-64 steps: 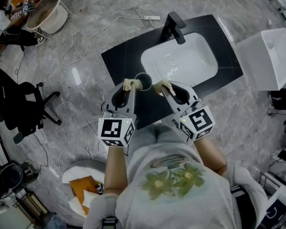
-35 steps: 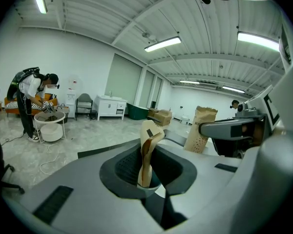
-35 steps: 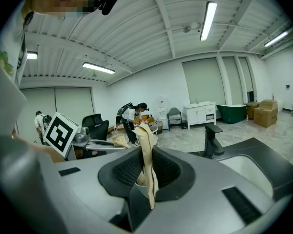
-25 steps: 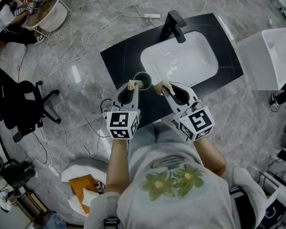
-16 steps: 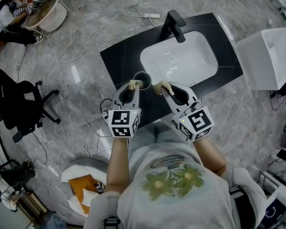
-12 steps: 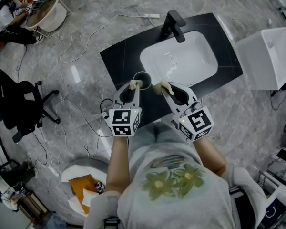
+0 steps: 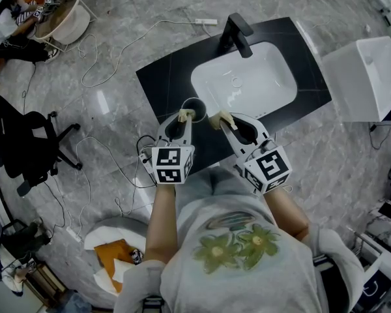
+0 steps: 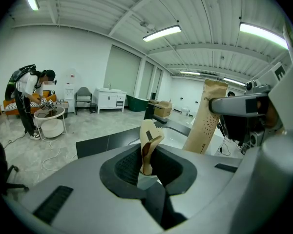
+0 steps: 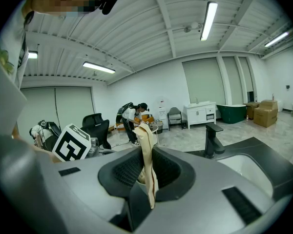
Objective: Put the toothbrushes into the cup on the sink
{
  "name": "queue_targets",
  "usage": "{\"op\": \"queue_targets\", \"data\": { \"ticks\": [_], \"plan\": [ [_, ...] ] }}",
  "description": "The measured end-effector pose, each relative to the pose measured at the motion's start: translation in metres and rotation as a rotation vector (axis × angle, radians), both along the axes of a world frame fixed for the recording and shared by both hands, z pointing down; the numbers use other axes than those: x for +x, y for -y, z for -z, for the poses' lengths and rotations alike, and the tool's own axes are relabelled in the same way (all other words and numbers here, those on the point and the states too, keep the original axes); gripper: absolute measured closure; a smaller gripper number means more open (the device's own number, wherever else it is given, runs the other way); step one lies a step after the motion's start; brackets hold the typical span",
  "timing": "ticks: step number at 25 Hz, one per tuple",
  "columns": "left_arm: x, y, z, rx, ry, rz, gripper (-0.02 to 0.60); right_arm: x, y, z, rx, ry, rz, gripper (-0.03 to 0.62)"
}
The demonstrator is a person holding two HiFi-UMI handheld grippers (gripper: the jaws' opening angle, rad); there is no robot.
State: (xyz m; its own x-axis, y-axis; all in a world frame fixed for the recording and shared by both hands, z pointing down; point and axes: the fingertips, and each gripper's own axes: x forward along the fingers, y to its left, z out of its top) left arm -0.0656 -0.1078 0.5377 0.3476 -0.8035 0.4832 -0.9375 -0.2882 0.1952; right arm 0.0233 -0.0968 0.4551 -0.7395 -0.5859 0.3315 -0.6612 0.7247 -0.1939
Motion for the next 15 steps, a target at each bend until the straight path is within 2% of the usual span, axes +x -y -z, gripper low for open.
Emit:
{"op": "queue_targets", "data": {
  "ticks": [15],
  "plan": [
    [0.001,0.002,-0.011,-0.02,0.018,-0.01,0.531,-0.001,-0.001,-0.003,-0.01,0.0,-0.005,0.517]
  ]
}}
